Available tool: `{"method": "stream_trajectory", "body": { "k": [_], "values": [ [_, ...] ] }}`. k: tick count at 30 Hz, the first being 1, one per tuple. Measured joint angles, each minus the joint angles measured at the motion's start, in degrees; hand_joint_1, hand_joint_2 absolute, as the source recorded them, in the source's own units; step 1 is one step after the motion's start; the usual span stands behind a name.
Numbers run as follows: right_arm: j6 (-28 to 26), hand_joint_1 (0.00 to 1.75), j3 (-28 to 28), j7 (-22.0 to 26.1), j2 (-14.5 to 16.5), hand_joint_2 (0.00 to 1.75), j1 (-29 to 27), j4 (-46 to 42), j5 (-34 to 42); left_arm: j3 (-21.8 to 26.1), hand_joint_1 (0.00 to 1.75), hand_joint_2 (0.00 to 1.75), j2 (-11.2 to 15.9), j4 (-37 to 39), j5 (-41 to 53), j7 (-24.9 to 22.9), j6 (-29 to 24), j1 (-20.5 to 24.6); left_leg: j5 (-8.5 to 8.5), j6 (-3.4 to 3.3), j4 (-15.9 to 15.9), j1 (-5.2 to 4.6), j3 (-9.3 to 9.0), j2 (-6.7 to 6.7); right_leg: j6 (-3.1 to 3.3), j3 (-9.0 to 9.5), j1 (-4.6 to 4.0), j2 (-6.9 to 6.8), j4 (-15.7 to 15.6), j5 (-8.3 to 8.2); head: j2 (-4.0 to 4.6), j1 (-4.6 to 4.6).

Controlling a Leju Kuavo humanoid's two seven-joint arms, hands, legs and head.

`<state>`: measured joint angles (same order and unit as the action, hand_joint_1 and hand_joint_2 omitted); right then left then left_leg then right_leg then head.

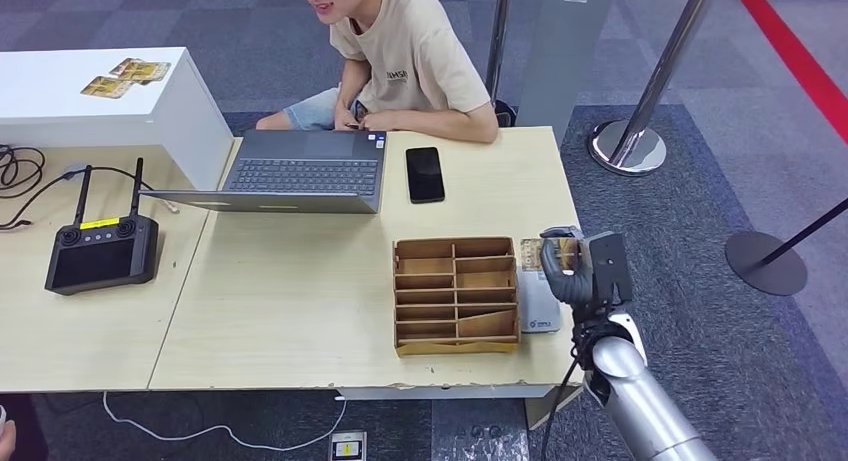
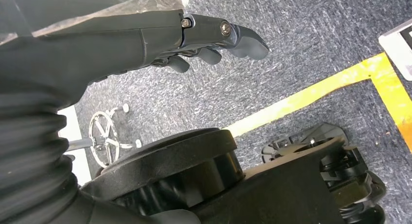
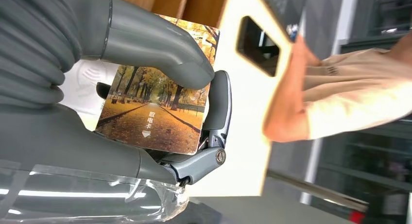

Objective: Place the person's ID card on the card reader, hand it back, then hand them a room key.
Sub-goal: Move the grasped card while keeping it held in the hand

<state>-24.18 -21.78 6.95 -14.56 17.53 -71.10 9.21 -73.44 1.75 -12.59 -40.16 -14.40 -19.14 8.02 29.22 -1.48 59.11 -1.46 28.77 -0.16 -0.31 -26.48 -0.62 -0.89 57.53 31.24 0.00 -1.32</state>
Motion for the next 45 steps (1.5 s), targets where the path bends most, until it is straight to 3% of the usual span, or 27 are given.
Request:
{"method": "stream_trajectory", "body": {
  "k": [16,27,38,45],
  "values": [
    [-0.3,1.75,-0.6,1.9,4.7,1.75,3.9,17.0,2.5,0.0,0.00,1.75,-0.1,0.0,0.1,0.2,-0.1,0.0,0.00,0.00,0.0,0.00,-0.08,0.04,0.02,0.04,0.01,0.02,0.0,0.02,0.00,-0.01],
    [-1.0,1.75,-0.8,1.6,5.3,1.75,5.7,20.7,1.3,0.0,0.00,1.75,-0.2,0.0,0.1,0.3,-0.1,-0.1,-0.01,0.02,0.0,0.02,-0.39,0.05,0.01,0.36,0.00,0.02,0.0,-0.02,0.00,-0.01],
    [-6.4,1.75,-3.4,-4.7,5.6,1.75,7.5,22.2,-8.1,0.0,0.00,1.75,-0.2,0.0,0.1,0.3,-0.2,-0.1,-0.01,0.02,0.0,0.01,-0.50,0.04,-0.02,0.49,0.02,0.01,0.0,-0.04,0.00,-0.01],
    [-6.5,1.75,-4.8,-5.4,5.6,1.75,7.8,22.2,-9.1,0.0,0.00,1.75,-0.2,0.0,0.1,0.2,-0.2,-0.1,-0.01,0.02,0.0,0.01,-0.53,0.04,-0.04,0.52,0.02,0.01,0.0,-0.05,0.00,-0.01]
  ]
}}
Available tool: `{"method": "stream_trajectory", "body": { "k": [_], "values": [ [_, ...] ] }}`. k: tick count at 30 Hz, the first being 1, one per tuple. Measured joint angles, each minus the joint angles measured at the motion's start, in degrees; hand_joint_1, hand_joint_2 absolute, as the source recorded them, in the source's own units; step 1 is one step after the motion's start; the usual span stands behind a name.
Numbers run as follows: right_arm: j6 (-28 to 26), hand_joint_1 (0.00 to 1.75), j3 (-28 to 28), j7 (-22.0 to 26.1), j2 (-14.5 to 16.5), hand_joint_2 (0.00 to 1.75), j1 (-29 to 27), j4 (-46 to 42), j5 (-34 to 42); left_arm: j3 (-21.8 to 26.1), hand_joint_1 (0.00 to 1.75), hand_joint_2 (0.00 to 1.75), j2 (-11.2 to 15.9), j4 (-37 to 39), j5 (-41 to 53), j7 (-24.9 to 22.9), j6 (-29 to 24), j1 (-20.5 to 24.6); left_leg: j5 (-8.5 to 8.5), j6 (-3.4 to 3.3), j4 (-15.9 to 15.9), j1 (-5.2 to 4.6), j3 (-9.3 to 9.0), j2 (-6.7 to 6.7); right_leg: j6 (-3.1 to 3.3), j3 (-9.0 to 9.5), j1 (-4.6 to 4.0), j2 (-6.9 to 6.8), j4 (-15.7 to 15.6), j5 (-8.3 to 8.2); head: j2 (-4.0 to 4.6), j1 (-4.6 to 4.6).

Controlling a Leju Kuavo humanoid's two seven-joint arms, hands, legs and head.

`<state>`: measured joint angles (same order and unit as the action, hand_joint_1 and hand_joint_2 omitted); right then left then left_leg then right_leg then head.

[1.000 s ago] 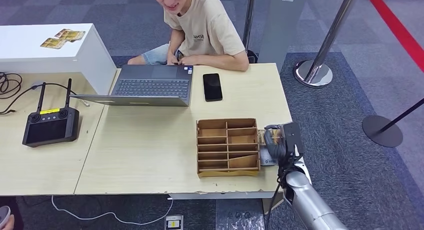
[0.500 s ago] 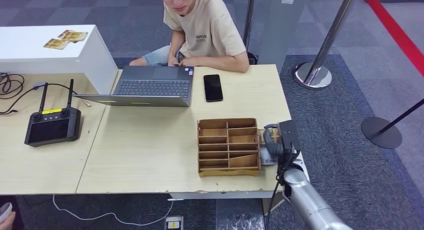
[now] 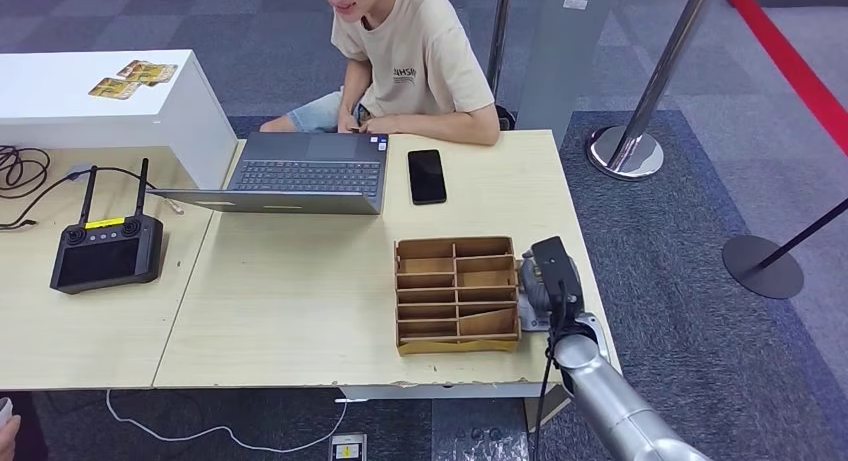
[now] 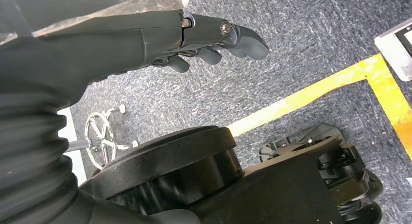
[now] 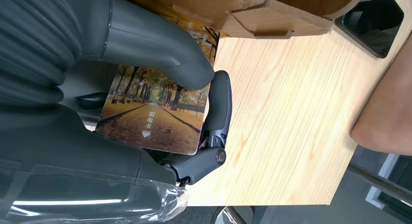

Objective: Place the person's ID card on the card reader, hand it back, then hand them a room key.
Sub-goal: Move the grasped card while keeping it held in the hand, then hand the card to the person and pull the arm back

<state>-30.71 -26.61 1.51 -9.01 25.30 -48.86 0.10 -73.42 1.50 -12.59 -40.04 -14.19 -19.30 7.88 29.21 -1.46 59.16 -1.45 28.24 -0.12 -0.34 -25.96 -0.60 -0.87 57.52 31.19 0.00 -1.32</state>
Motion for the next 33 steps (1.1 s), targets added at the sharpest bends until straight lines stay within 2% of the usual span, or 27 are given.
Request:
{"method": "stream_trajectory", "body": {
  "k": [16,21,23,33],
  "values": [
    [-0.7,1.75,-0.6,-1.7,0.0,1.75,0.0,-0.6,-5.1,0.0,0.00,1.75,0.0,0.0,0.0,0.0,0.0,0.0,0.00,0.00,0.0,0.00,-0.01,0.00,0.00,0.01,0.00,0.00,0.0,0.00,0.00,0.00],
    [-3.6,1.75,-2.5,-7.9,-0.2,1.75,0.0,-1.5,-16.6,0.0,0.00,1.75,-0.1,0.0,0.3,-0.1,0.0,0.0,0.00,0.00,0.0,0.00,0.00,0.00,0.00,0.00,0.00,0.00,0.0,0.00,0.00,0.00],
    [-4.1,1.75,-3.1,-9.0,-0.3,1.75,0.0,-1.6,-18.7,0.0,0.00,1.75,-0.1,0.0,0.4,-0.1,0.0,0.0,0.00,0.00,0.0,0.00,0.00,-0.01,0.00,0.00,0.00,0.00,0.0,0.00,0.00,0.00],
    [-3.5,1.75,-4.9,-10.2,-0.7,1.75,-0.1,-2.2,-19.9,0.0,0.00,1.75,-0.1,0.0,0.4,-0.1,0.0,0.0,0.00,0.00,0.0,0.00,0.02,0.00,0.00,-0.02,0.00,0.00,0.0,0.00,0.00,0.00]
  ]
}}
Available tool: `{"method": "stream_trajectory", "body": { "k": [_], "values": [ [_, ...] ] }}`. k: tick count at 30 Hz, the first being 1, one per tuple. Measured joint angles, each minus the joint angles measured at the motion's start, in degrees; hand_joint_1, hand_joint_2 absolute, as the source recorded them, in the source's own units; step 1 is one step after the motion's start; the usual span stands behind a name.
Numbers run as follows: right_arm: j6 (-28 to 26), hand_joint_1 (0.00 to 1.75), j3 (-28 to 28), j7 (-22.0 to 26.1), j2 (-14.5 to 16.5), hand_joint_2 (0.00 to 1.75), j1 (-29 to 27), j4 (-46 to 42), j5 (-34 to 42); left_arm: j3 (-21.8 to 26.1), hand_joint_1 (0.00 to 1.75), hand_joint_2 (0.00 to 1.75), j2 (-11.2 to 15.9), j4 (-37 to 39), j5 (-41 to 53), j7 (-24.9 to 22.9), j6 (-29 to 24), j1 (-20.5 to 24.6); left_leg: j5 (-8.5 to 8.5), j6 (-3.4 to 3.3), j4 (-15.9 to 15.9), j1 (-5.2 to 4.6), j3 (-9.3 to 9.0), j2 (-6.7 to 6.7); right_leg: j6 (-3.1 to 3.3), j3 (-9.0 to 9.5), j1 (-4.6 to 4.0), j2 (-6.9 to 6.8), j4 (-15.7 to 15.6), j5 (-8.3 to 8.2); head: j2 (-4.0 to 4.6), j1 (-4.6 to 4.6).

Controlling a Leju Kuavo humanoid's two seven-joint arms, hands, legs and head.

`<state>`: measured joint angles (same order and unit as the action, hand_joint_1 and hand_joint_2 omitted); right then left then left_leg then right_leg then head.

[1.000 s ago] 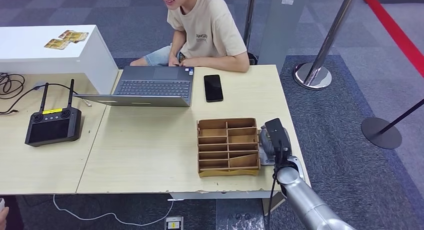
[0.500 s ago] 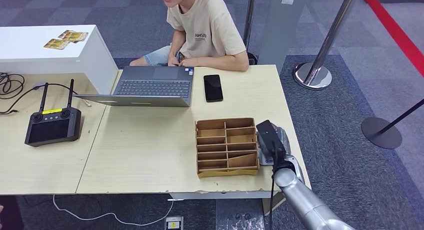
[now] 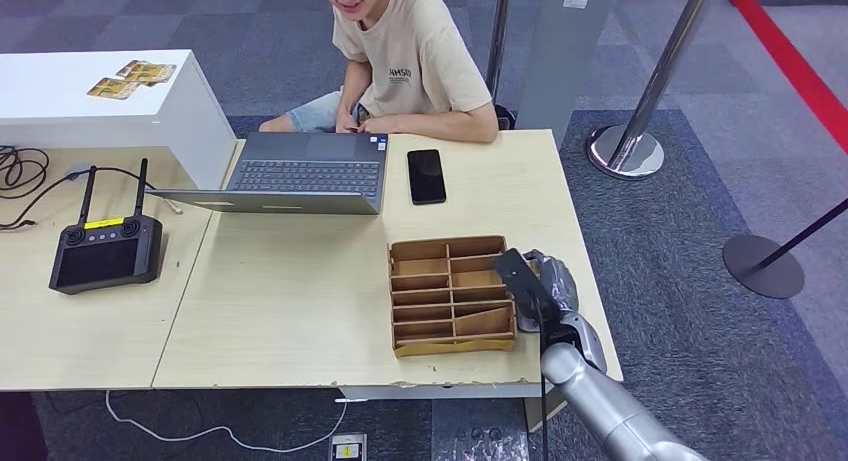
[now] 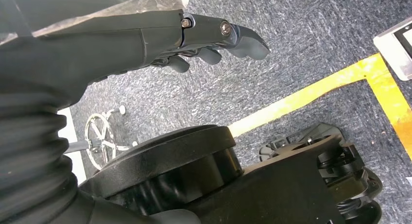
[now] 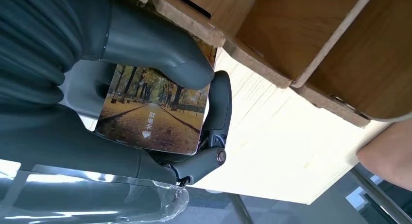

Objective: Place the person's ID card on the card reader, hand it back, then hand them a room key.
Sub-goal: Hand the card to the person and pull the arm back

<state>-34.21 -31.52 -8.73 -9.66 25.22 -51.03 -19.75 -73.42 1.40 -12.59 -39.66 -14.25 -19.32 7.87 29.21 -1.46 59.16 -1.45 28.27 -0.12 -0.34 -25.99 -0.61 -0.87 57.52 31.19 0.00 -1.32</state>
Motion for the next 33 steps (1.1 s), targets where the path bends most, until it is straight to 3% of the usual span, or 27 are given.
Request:
{"method": "stream_trajectory", "body": {
  "k": [4,12,21,33],
  "values": [
    [1.0,1.75,-0.1,1.0,-0.1,1.75,-0.3,-0.5,1.8,0.0,0.00,1.75,-0.1,0.0,-0.1,0.0,-0.1,0.0,0.00,0.00,0.0,0.00,0.00,0.00,0.00,0.00,0.00,0.00,0.0,0.00,0.00,0.01],
    [5.3,1.75,0.7,7.5,-0.3,1.75,-1.6,-3.1,11.6,0.1,0.00,1.75,-0.2,0.0,0.0,0.3,0.0,-0.1,0.00,0.00,0.0,0.00,0.02,0.03,0.00,-0.02,0.00,0.02,0.0,0.00,0.00,0.00],
    [8.8,1.75,2.0,12.0,-0.6,1.75,-3.2,-11.9,19.9,0.5,0.00,1.75,-0.2,0.0,0.2,0.6,0.2,-0.2,0.00,0.00,0.0,0.00,0.15,0.01,0.01,-0.17,0.00,0.01,0.0,0.00,0.00,0.00],
    [9.6,1.75,2.6,14.9,-1.3,1.75,-3.7,-25.7,22.6,1.2,0.00,1.75,-0.2,0.0,0.2,1.0,0.2,-0.4,0.00,0.00,0.0,0.01,0.22,0.01,0.03,-0.23,-0.01,0.01,0.0,0.02,0.00,0.01]
  ]
}}
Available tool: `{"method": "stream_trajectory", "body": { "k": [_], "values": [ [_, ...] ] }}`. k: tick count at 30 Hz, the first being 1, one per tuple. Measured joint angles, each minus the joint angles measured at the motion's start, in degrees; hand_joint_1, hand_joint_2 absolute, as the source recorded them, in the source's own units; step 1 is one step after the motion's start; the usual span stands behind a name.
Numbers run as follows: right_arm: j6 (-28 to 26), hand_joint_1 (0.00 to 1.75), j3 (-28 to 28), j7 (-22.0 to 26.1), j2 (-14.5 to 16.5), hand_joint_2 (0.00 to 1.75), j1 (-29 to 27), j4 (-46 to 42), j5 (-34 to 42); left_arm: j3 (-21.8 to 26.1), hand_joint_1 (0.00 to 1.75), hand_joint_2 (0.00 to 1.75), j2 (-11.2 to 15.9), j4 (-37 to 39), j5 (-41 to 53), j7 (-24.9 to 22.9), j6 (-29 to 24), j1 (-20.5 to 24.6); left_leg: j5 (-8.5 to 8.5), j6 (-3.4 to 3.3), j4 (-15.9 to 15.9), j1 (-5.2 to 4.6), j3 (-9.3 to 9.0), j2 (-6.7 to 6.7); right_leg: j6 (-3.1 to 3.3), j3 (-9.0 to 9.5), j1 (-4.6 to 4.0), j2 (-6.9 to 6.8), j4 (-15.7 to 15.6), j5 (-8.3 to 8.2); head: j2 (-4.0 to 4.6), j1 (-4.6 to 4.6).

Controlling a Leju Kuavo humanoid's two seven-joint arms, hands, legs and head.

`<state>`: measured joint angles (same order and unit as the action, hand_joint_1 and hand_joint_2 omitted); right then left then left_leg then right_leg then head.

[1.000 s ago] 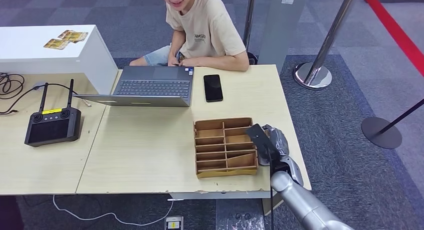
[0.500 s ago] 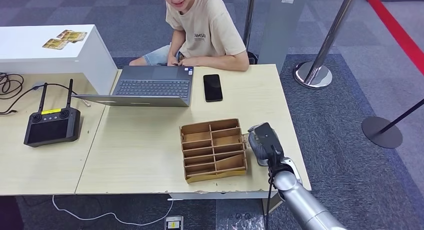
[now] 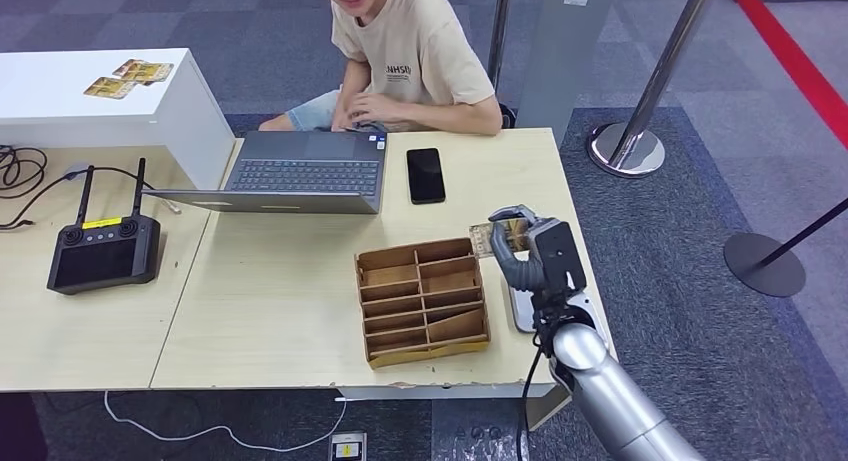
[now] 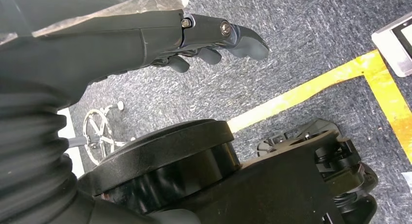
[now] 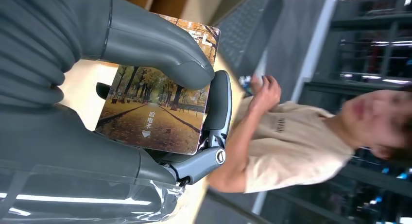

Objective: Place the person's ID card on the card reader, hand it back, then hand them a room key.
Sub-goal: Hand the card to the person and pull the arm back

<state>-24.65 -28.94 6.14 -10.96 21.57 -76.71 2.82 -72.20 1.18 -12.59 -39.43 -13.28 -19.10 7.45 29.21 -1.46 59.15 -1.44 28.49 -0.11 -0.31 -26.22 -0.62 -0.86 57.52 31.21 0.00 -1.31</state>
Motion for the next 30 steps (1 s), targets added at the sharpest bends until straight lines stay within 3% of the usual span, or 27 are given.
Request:
{"method": "stream_trajectory", "body": {
  "k": [7,14,20,30],
  "values": [
    [0.7,1.75,-0.4,-1.1,-0.1,1.75,0.9,-6.7,-1.4,0.1,0.00,1.75,0.0,0.0,0.2,0.0,0.3,0.0,0.00,0.00,0.0,-0.01,0.03,0.00,0.00,0.00,0.00,0.00,0.0,0.00,0.00,-0.01],
    [5.3,1.75,-1.2,-1.7,0.0,1.75,5.1,-10.5,4.2,0.1,0.00,1.75,0.0,0.0,1.2,0.0,0.7,0.0,0.00,0.00,0.0,-0.01,0.04,0.00,0.00,0.00,0.00,0.00,0.0,0.00,0.00,-0.01],
    [3.8,1.75,-3.7,-9.3,-0.1,1.75,10.8,-10.5,-12.6,0.1,0.00,1.75,-0.1,0.0,1.8,0.0,0.9,0.1,0.00,0.00,0.0,-0.01,0.05,-0.02,0.00,-0.01,0.00,-0.01,0.0,0.00,0.00,0.00],
    [3.5,1.75,-6.9,-15.7,-0.6,1.75,15.4,-6.6,-29.1,0.1,0.00,1.75,-0.2,0.0,3.2,-0.3,1.2,0.1,0.00,0.00,0.0,-0.01,0.09,-0.03,0.00,-0.03,0.00,-0.01,0.0,0.00,0.00,-0.01]
  ]
}}
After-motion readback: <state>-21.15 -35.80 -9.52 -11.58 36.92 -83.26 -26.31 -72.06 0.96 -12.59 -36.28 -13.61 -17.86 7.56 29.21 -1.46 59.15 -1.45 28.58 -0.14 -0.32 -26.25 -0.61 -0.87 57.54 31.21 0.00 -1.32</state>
